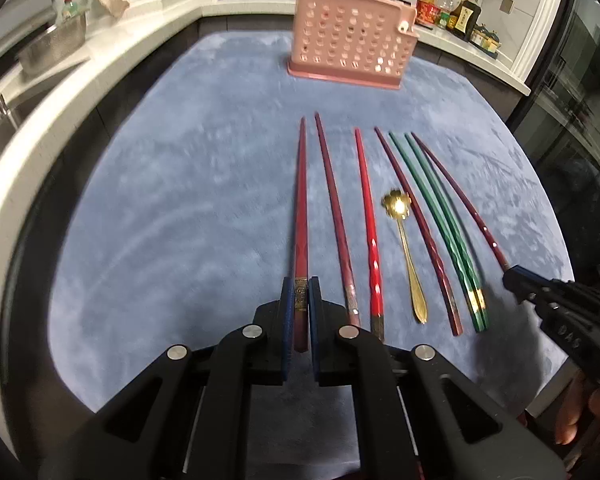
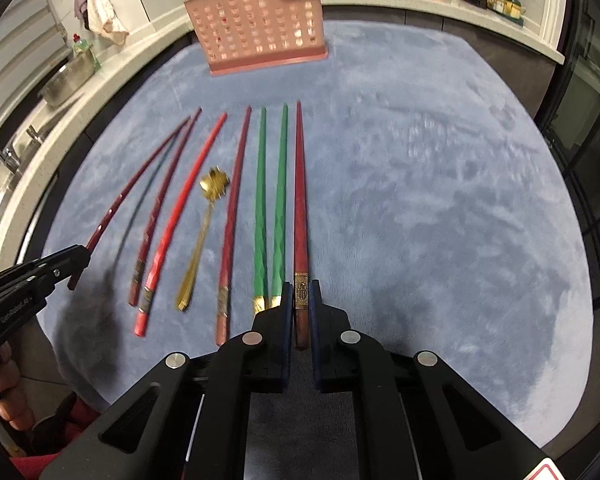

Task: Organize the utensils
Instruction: 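Carry the chopstick in the right tool while the left tool carries its chopstick into the pink holder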

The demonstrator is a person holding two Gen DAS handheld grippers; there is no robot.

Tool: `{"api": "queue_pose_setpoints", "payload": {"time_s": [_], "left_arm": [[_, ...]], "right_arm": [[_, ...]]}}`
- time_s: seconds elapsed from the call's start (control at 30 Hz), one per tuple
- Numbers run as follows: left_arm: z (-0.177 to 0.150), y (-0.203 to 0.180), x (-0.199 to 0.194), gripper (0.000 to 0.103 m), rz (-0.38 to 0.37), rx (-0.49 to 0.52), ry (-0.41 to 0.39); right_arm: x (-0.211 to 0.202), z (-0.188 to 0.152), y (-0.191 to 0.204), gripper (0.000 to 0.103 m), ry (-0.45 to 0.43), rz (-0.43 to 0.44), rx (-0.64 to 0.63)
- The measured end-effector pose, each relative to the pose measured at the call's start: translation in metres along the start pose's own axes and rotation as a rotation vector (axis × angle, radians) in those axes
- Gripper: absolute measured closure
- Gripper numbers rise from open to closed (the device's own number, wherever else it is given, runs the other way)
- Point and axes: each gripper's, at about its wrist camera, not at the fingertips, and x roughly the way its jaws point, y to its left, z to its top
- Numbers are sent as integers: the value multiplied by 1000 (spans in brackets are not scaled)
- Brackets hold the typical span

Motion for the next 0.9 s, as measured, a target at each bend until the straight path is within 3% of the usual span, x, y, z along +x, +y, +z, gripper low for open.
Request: {"api": "queue_pose_setpoints", "payload": {"time_s": [0.5,0.9], "left_arm": [[66,20,-61,96,8,-41,-195],[150,27,-95,96,20,-44,-343]], "right_arm": [[-71,68,-8,96,-198,35,49],[-100,139,-20,96,-326,47,75]]}}
